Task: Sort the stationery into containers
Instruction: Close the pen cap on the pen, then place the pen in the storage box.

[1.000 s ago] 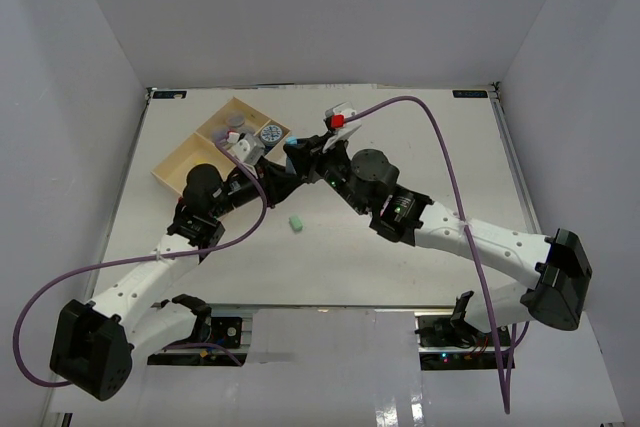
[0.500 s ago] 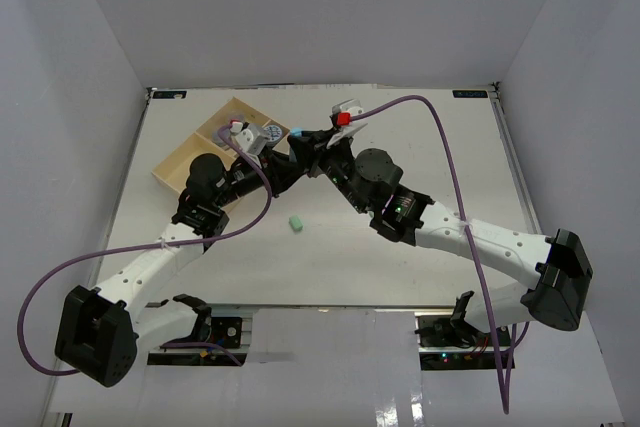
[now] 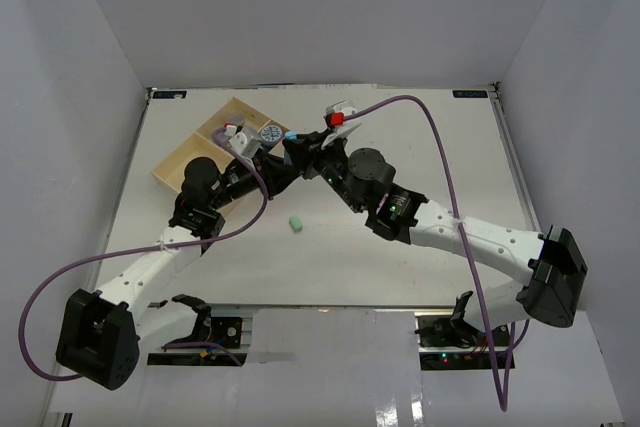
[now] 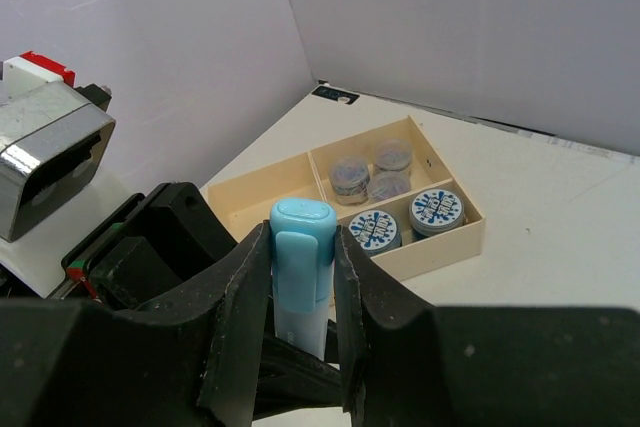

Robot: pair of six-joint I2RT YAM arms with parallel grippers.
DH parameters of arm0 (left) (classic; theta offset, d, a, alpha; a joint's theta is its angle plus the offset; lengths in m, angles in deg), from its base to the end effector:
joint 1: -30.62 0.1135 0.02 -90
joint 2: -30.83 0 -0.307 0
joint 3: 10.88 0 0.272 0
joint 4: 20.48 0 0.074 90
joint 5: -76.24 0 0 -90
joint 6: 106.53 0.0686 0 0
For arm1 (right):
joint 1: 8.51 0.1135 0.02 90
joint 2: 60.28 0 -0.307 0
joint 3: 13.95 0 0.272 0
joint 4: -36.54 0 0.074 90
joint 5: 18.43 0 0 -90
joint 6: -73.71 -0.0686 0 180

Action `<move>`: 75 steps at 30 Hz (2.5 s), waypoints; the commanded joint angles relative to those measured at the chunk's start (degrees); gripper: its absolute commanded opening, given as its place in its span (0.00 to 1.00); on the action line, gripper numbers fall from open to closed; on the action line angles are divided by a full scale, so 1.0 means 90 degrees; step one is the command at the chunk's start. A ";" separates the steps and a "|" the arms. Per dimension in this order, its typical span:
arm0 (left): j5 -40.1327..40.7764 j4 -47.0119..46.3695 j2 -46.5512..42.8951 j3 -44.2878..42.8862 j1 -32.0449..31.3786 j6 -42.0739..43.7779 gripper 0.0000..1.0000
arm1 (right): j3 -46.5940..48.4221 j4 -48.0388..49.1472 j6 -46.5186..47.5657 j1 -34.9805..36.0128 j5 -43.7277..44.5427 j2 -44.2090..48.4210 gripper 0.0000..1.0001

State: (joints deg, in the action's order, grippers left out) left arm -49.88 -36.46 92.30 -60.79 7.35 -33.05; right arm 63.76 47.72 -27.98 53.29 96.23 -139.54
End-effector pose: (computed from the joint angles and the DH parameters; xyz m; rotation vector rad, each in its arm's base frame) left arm 0.2310 -0.1434 0.3387 0.6186 1.4730 -1.0160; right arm 0.1996 0.3118 0.4306 -0.2675 1.4369 0.7544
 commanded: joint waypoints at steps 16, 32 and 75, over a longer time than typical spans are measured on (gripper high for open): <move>0.0224 -0.1368 -0.0561 -0.0070 0.0466 -0.0245 0.00 | -0.0588 -0.2277 -0.0977 0.0340 -0.0485 -0.0890 0.09; 0.0673 -0.2198 -0.0395 -0.0255 0.0661 -0.0509 0.00 | -0.0842 -0.2580 -0.1553 0.0692 -0.0641 -0.1193 0.08; 0.0731 0.0526 -0.0531 0.0252 -0.0305 -0.0548 0.00 | -0.0118 -0.2218 -0.0401 0.0702 0.0648 0.0788 0.84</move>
State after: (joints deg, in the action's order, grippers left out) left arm -46.08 -30.04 88.15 -57.23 4.92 -36.89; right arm 63.58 29.17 -32.33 58.38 103.71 -135.91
